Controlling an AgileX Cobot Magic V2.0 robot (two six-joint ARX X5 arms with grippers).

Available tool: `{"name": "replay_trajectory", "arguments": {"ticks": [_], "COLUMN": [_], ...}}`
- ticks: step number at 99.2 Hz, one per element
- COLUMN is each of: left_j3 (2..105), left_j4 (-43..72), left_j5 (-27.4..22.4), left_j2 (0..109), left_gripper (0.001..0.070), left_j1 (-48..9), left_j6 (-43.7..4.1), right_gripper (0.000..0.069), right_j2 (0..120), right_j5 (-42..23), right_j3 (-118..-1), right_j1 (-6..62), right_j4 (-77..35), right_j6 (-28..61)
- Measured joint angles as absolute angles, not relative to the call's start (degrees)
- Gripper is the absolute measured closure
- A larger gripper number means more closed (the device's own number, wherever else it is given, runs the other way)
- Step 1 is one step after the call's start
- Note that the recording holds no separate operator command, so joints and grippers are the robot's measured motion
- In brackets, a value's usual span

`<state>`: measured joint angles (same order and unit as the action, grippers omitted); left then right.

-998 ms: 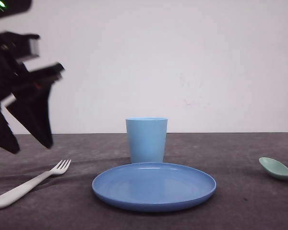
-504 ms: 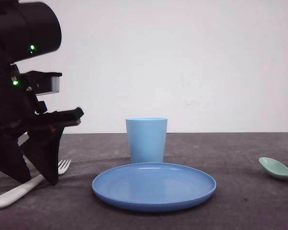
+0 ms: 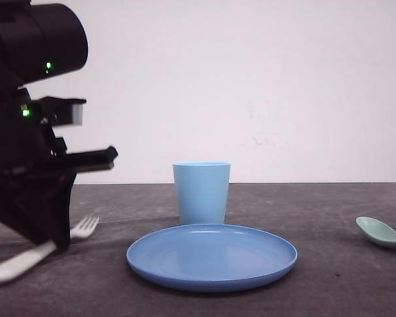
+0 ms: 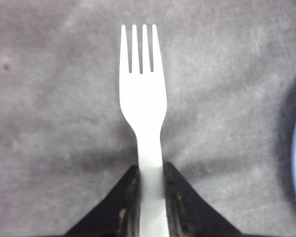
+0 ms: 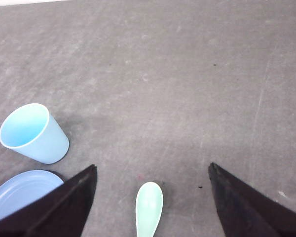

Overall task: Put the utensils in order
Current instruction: 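Lift the white fork with the left gripper and carry it over the cup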

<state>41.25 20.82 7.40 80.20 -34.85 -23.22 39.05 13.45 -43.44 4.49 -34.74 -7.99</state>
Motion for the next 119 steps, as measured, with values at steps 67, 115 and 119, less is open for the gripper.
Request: {"name": "replay_trajectory", "arguments": {"ticks": [67,115,119], "left_j3": [44.64,44.64,44.64], "left_j4": [-29.02,-42.94,-43.11], "left_j5": [11.84,11.86,11.86], "left_j2": [76.95,96.07,97.08], "left_gripper": [0.0667,0.0667,0.0667], "left_j1": [-41.85,-42.37,-42.37], "left_j6": [-14.26,-13.10,-13.15], "right_gripper": [0.0241,0.0241,0.0241], "right_j2": [39.05,39.05,39.05], "right_j5": [11.77,10.41,10.41], "right_j3": [-43.44,-43.46,-43.46], "right_j1": [4.49,4.49,4.49], "right_j4": [-32.84,-32.77,-32.77], "right_j6": [-7.97,-7.31,-7.27]}}
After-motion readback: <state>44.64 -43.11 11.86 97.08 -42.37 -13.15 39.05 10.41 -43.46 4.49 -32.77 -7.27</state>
